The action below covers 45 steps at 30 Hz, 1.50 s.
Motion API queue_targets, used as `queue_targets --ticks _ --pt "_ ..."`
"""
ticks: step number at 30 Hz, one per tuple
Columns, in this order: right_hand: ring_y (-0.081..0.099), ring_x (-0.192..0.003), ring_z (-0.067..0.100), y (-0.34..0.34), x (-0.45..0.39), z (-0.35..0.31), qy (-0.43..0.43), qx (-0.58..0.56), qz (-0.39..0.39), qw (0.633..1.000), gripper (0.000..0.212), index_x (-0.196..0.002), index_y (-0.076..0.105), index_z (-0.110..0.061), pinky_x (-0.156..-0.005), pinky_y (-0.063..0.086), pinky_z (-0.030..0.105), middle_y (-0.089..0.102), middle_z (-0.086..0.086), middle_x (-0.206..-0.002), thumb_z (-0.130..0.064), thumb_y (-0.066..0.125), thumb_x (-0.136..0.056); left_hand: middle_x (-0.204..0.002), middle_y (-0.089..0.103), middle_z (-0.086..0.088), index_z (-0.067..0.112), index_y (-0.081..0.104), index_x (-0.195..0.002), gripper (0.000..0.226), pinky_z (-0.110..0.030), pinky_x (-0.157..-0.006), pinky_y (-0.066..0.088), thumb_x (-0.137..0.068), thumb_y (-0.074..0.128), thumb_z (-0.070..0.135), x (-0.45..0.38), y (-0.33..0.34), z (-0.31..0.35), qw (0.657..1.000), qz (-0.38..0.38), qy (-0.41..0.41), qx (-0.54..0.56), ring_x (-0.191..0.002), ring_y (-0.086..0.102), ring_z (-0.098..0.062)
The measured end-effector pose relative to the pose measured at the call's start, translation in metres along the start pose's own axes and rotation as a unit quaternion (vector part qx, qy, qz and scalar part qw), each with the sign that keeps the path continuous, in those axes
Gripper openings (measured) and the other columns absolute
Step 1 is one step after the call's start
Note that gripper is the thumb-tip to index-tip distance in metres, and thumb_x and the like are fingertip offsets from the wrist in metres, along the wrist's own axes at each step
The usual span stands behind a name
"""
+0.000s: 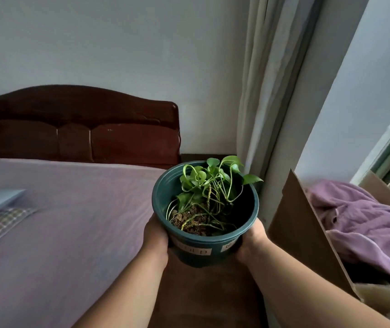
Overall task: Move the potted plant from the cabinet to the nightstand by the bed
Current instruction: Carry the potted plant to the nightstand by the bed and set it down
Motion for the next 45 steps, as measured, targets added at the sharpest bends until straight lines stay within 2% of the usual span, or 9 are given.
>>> queue_targets --ticks 5,11,22,26,29,33,37,42,45 --pt "0.086 -0.076 0.036 0.046 -0.079 -0.017 -0.014 0.006 0.027 1.0 0.043 -0.121 0.083 -0.007 -0.061 0.068 0.042 0.088 0.018 -0.103 -0.042 0.067 -0.102 -0.087 0.087 -0.006 0.02 0.084 -0.092 0.034 -0.044 -0.083 0.061 -0.083 0.055 0.036 -0.102 0.03 0.023 0.999 -0.027 -0.019 -0.024 -0.09 0.077 -0.032" --pt "0.078 -0.11 0.046 0.083 -0.162 -0.045 -0.024 0.009 0.054 0.998 0.04 -0.124 0.082 -0.005 -0.102 0.062 0.059 0.084 0.024 -0.121 -0.035 0.071 -0.101 -0.107 0.084 -0.016 0.013 0.081 -0.113 0.038 -0.06 -0.105 0.057 -0.097 0.052 0.032 -0.188 0.076 0.056 0.997 -0.053 -0.029 -0.05 -0.11 0.074 -0.041" --pt "0.078 -0.108 0.042 0.111 -0.368 -0.11 -0.005 0.008 0.093 0.996 0.041 -0.116 0.085 -0.008 -0.096 0.064 0.055 0.085 0.022 -0.12 -0.043 0.069 -0.1 -0.127 0.076 -0.02 0.013 0.073 -0.132 0.04 -0.059 -0.114 0.049 -0.109 0.045 0.032 -0.35 0.195 0.081 0.997 -0.056 -0.034 -0.034 -0.124 0.066 -0.043" --pt "0.059 -0.141 0.051 0.121 -0.444 -0.147 0.04 0.031 0.095 0.994 0.064 -0.134 0.078 -0.01 -0.126 0.032 0.072 0.072 0.02 -0.142 -0.059 0.069 -0.093 -0.124 0.078 -0.019 0.015 0.076 -0.119 0.037 -0.058 -0.109 0.054 -0.109 0.044 0.029 -0.408 0.247 0.092 0.998 -0.043 -0.034 -0.038 -0.121 0.068 -0.042" --pt "0.07 -0.127 0.044 0.134 -0.495 -0.177 0.036 0.035 0.095 0.994 0.051 -0.125 0.082 -0.01 -0.115 0.051 0.061 0.08 0.015 -0.135 -0.05 0.066 -0.098 -0.121 0.078 -0.018 0.017 0.078 -0.11 0.036 -0.06 -0.11 0.053 -0.108 0.044 0.027 -0.444 0.279 0.103 0.998 -0.02 -0.051 -0.021 -0.121 0.068 -0.043" --pt "0.084 -0.078 0.034 0.155 -0.543 -0.202 0.028 0.033 0.083 0.996 0.035 -0.095 0.09 -0.014 -0.065 0.068 0.04 0.089 0.013 -0.099 -0.041 0.068 -0.101 -0.12 0.08 -0.012 0.019 0.079 -0.114 0.037 -0.056 -0.108 0.055 -0.107 0.044 0.027 -0.481 0.305 0.12 0.998 -0.024 -0.051 -0.02 -0.118 0.07 -0.036" --pt "0.077 -0.115 0.041 0.186 -0.576 -0.214 0.032 0.025 0.083 0.996 0.04 -0.122 0.085 -0.013 -0.108 0.06 0.056 0.085 0.016 -0.121 -0.044 0.068 -0.102 -0.116 0.082 -0.012 0.021 0.081 -0.109 0.039 -0.056 -0.102 0.059 -0.103 0.046 0.036 -0.533 0.324 0.137 0.997 -0.032 -0.068 -0.027 -0.115 0.072 -0.038" --pt "0.074 -0.098 0.039 0.212 -0.632 -0.222 0.032 0.008 0.097 0.995 0.035 -0.11 0.082 -0.015 -0.071 0.068 0.042 0.083 0.013 -0.099 -0.043 0.062 -0.107 -0.122 0.078 -0.015 0.018 0.078 -0.118 0.036 -0.058 -0.113 0.05 -0.109 0.045 0.031 -0.609 0.343 0.144 0.994 -0.053 -0.099 0.006 -0.127 0.066 -0.042" --pt "0.073 -0.119 0.042 0.227 -0.662 -0.229 0.039 0.009 0.132 0.99 0.038 -0.112 0.081 -0.018 -0.096 0.065 0.05 0.083 0.013 -0.121 -0.045 0.055 -0.11 -0.122 0.075 -0.014 0.02 0.076 -0.11 0.034 -0.059 -0.116 0.048 -0.11 0.044 0.028 -0.655 0.355 0.15 0.99 -0.08 -0.117 -0.005 -0.13 0.063 -0.043"
Point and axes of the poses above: each hand's wrist, its own x-axis away from the middle knuckle, its own y-axis out of the palm, z = x × y, the point moved 2 cm from there along -x, towards the middle knuckle
